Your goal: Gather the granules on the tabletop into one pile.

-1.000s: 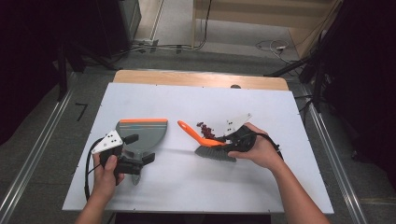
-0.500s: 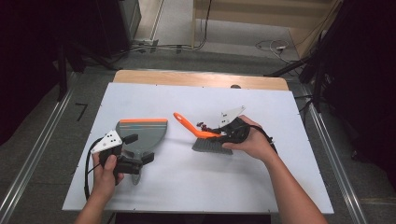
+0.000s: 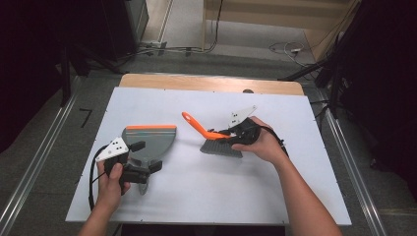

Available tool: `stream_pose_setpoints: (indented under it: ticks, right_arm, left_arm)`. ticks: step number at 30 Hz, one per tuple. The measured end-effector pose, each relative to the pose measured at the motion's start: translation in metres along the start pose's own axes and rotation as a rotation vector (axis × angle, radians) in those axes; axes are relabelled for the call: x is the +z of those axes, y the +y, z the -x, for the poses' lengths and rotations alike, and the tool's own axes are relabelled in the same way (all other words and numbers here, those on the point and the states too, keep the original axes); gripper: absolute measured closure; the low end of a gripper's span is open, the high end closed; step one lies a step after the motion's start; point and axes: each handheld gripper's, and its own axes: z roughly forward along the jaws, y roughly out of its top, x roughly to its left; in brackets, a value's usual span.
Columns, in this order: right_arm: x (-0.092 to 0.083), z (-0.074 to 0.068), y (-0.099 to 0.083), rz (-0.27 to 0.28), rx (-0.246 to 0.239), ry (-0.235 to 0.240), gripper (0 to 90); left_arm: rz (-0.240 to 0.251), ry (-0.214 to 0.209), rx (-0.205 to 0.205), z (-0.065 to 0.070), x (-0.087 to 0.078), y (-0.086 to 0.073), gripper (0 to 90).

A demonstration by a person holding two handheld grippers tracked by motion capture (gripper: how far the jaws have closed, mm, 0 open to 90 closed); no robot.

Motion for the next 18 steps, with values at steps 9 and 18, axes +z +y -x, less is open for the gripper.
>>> stream_pose_setpoints:
  ticks: [9, 18]
  right_arm:
    - [0.005, 0.010, -0.002, 0.046, -0.006, -0.007, 67.3]
    - [0.006, 0.016, -0.004, 0.076, 0.014, -0.025, 67.3]
  left_arm:
    - [-0.001, 0.001, 0.002, 0.000, 0.000, 0.000, 0.0]
    - [-0.004, 0.002, -0.001, 0.000, 0.001, -0.001, 0.0]
